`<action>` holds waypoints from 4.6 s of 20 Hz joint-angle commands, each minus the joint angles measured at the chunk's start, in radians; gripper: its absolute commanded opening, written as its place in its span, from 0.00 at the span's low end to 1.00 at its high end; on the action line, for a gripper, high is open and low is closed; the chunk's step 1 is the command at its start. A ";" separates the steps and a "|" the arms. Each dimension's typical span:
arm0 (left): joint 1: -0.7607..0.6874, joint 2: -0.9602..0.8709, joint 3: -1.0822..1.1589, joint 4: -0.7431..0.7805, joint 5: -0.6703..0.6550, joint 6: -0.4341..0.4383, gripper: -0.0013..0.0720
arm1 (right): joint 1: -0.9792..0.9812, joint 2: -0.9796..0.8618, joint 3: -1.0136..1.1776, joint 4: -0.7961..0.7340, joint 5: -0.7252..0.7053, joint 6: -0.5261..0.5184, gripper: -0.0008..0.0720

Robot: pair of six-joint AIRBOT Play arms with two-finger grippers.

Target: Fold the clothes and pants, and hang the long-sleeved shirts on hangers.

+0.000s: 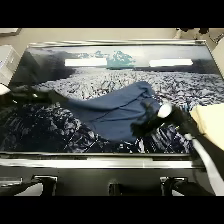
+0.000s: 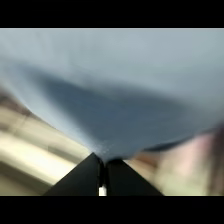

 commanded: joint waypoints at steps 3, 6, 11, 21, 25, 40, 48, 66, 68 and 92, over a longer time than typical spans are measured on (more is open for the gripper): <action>0.095 0.212 0.473 -0.093 0.269 -0.035 0.05 | -0.180 0.252 0.654 -0.397 0.089 0.021 0.06; 0.099 0.341 0.646 -0.095 0.386 -0.035 0.05 | -0.212 0.388 0.927 -0.506 -0.069 0.021 0.06; 0.076 0.513 0.662 -0.095 0.485 -0.034 0.05 | -0.212 0.522 0.970 -0.456 -0.186 0.103 0.06; 0.076 0.409 0.280 0.094 0.411 -0.033 0.05 | -0.212 0.175 0.853 -0.447 0.261 0.108 0.07; 0.059 0.200 -0.006 0.093 0.470 -0.031 0.05 | -0.212 -0.141 0.662 -0.393 0.082 0.166 0.06; 0.241 -0.202 -0.020 0.216 -0.211 -0.193 0.85 | -0.371 -0.386 0.645 -0.308 0.509 0.117 0.77; 0.341 -0.067 -0.539 0.420 -0.183 -0.095 0.81 | -0.386 -0.075 -0.174 -0.072 0.181 0.051 0.80; 0.201 -0.025 -0.711 0.272 -0.104 0.062 0.05 | -0.099 -0.099 -0.316 0.072 -0.086 0.109 0.55; 0.202 0.024 -0.675 0.259 -0.107 0.049 0.05 | -0.093 -0.097 -0.299 0.111 -0.062 0.077 0.06; 0.202 0.456 0.724 0.063 0.458 -0.227 0.05 | -0.095 0.461 0.911 -0.362 -0.254 0.102 0.07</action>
